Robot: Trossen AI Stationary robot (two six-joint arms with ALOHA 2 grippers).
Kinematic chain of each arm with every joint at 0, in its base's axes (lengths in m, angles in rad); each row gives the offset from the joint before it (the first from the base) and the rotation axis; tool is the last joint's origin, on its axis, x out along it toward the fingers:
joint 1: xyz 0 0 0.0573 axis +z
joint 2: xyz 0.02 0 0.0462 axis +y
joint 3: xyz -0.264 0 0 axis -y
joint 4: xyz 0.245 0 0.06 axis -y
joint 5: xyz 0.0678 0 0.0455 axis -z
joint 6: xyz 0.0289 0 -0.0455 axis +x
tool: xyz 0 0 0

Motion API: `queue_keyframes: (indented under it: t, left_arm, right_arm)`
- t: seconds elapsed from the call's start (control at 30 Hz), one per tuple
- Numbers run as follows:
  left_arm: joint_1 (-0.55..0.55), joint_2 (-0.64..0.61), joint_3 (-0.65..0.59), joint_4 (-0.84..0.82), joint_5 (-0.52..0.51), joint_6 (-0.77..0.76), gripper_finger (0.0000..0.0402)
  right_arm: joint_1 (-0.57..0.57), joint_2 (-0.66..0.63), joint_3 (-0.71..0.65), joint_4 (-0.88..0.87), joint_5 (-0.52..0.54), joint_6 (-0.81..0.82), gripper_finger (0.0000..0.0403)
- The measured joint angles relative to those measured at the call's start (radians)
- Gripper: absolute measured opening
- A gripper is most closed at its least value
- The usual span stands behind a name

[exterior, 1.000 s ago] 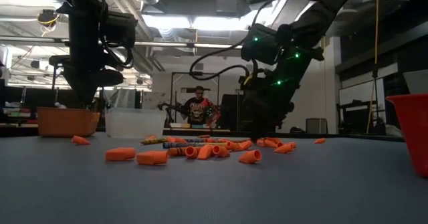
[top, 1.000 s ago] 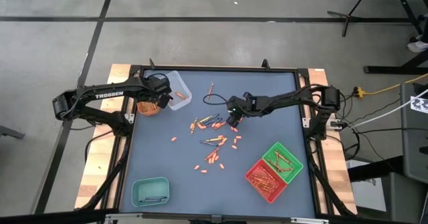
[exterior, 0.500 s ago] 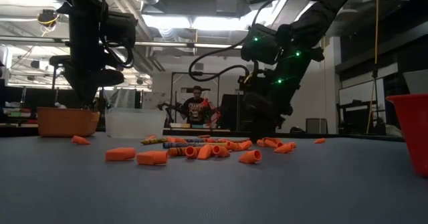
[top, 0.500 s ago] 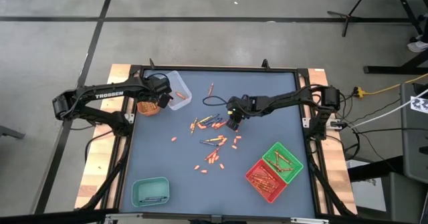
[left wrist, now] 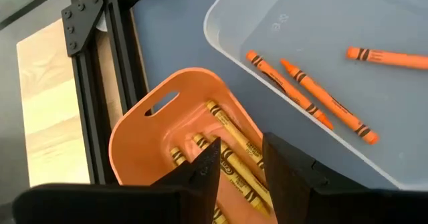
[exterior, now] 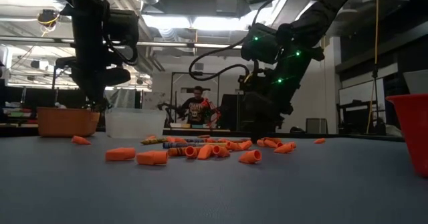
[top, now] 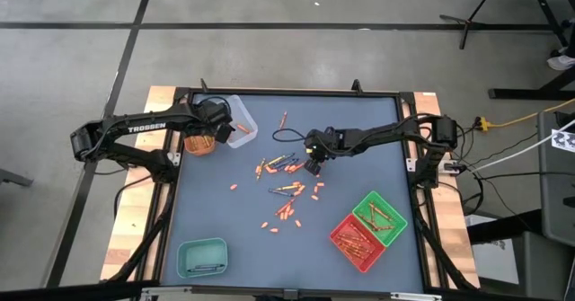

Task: Sort crayons
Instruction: Put the orange crayon into the transparent bin

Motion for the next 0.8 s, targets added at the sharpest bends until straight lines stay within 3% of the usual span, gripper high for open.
queue_keyframes:
  t: [0.37, 0.6, 0.8]
  left_arm:
    - [-0.033, -0.059, 0.057, 0.004, -0.002, 0.067, 0.0094]
    - [-0.117, -0.122, 0.086, 0.038, -0.002, 0.078, 0.0094]
    - [-0.189, -0.138, 0.086, 0.065, -0.001, 0.078, 0.0094]
  right_arm:
    - [0.000, 0.000, 0.000, 0.078, -0.006, -0.002, 0.0001]
    - [0.000, 0.000, 0.000, 0.187, -0.024, -0.006, 0.0000]
    - [0.000, 0.000, 0.000, 0.170, -0.040, -0.007, 0.0002]
